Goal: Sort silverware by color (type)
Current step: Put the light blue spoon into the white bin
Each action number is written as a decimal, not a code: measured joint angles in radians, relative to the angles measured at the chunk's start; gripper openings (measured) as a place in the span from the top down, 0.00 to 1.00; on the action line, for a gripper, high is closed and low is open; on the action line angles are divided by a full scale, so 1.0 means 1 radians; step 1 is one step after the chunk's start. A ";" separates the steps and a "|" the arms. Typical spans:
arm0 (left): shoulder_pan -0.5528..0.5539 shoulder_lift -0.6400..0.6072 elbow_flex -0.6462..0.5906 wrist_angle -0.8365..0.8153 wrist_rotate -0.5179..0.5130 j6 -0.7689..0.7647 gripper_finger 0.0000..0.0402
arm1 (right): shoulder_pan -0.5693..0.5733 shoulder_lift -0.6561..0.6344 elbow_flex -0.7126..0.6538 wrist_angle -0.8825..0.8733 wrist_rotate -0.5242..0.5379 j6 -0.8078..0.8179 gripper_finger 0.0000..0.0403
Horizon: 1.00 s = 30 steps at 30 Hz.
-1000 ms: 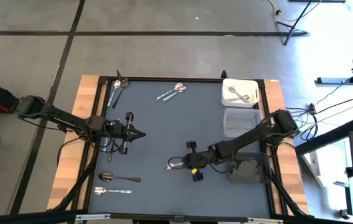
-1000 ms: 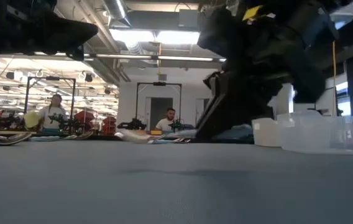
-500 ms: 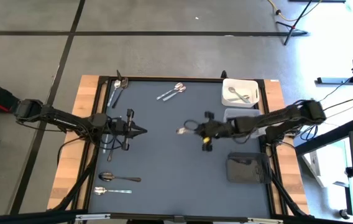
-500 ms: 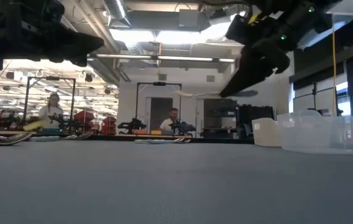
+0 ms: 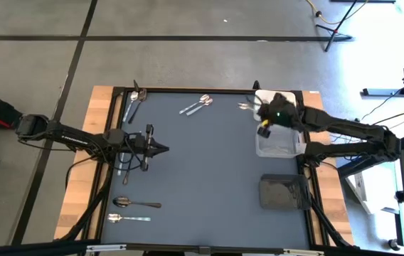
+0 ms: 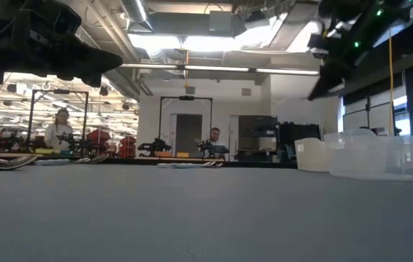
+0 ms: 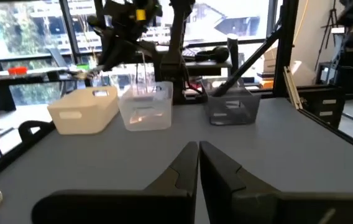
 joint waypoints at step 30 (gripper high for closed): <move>0.000 0.000 0.000 -0.008 -0.030 -0.016 0.97 | -0.479 0.208 -0.001 -0.079 -0.035 -0.073 0.79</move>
